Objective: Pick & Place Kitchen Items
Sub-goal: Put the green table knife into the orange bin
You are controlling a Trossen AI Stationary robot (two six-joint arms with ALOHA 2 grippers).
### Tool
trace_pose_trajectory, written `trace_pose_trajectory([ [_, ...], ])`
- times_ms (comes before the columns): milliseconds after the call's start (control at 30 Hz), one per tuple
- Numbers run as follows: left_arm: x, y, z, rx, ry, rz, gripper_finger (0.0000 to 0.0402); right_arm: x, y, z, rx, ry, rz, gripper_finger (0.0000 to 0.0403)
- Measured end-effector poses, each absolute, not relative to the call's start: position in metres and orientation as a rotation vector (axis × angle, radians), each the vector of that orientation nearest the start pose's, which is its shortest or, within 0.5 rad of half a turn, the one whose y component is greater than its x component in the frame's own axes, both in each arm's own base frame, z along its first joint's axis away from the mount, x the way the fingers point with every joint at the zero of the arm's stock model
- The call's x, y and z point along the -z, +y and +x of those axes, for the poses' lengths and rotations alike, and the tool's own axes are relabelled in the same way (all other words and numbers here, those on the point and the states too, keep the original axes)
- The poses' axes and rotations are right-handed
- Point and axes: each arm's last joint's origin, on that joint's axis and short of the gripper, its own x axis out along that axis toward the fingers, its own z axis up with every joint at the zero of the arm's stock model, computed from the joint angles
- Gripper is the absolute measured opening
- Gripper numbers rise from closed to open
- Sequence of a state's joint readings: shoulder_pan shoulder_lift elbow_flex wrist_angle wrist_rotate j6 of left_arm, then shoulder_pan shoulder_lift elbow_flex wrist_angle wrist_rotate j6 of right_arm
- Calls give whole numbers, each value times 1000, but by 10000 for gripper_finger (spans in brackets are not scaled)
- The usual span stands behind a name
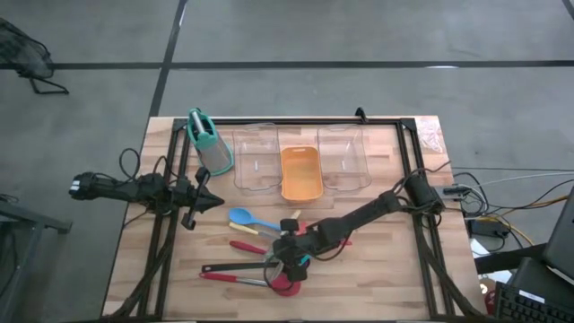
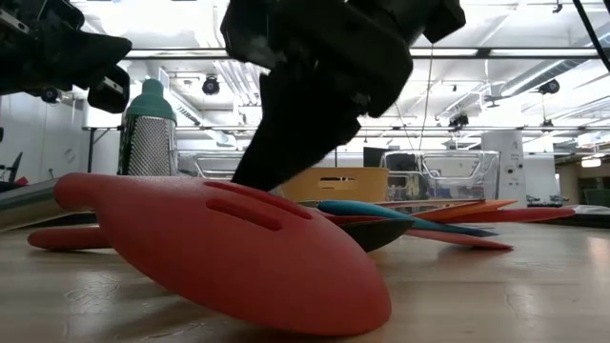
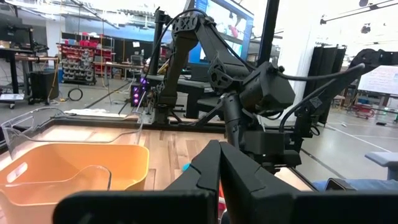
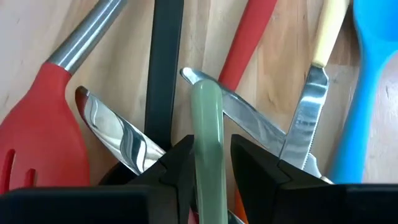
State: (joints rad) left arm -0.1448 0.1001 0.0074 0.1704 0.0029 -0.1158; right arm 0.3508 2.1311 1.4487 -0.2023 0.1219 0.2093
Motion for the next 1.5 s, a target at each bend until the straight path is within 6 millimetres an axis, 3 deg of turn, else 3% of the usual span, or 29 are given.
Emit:
trace_pose_trajectory([
  [300,-174,-15,102,152,-69,-121,12,-137,149,419,-115,898,-9,82],
  [733,-174,-15,102,152,-68,-121,12,-134,148,416,-105,912,-5,115],
  [1067,-174,-15,102,152,-68,-121,12,-133,148,416,-112,913,-11,59],
  [1500,-174,-15,102,151,-68,-121,12,-142,149,419,-120,900,-35,67],
])
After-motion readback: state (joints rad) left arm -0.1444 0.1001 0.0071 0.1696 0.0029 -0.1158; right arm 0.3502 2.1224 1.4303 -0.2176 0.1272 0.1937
